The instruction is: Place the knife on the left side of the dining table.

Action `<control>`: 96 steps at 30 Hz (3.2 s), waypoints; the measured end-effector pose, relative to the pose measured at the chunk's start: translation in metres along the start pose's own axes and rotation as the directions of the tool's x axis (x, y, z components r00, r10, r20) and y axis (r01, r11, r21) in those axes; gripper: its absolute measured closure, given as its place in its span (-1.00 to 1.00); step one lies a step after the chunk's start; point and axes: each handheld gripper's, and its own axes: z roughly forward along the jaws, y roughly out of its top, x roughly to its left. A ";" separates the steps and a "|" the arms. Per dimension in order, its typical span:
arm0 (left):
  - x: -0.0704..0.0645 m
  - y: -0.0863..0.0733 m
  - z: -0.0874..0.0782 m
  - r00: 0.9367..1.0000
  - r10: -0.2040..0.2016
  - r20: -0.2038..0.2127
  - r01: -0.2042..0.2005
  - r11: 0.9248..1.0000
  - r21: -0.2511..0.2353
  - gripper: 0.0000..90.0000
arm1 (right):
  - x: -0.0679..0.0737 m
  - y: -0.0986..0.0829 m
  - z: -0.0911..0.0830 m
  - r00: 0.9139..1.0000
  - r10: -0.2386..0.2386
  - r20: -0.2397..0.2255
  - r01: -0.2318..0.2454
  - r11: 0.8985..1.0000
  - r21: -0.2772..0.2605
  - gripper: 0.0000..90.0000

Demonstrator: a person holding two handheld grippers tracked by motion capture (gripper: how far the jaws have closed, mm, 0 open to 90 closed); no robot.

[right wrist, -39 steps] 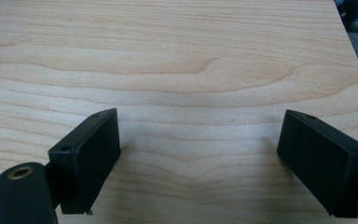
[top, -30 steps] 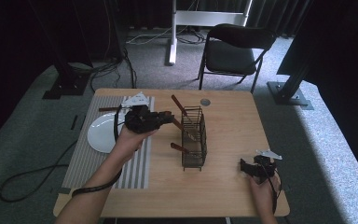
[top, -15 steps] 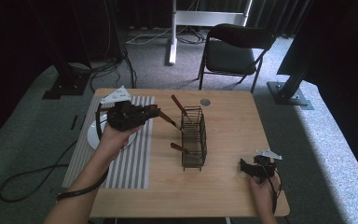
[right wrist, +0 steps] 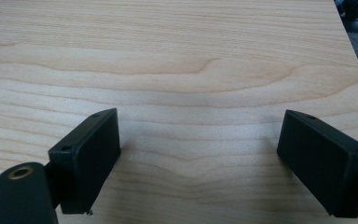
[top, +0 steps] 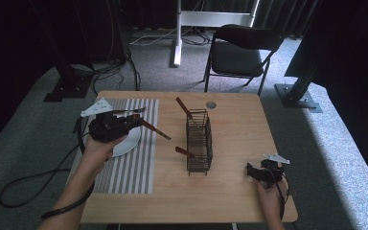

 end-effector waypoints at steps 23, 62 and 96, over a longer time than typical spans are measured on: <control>0.043 -0.078 -0.033 0.990 -0.126 -0.060 0.129 0.990 0.049 0.67 | 0.000 0.000 0.000 1.000 0.000 0.000 0.000 1.000 0.000 -0.72; 0.093 -0.164 -0.070 0.889 -0.444 -0.112 0.451 0.891 0.043 0.70 | 0.000 0.000 0.000 1.000 0.001 0.000 -0.001 1.000 0.000 -0.72; 0.129 -0.208 -0.044 0.788 -0.428 -0.442 0.507 0.859 0.073 0.05 | 0.000 0.000 0.000 1.000 0.002 0.000 -0.002 1.000 0.000 -0.72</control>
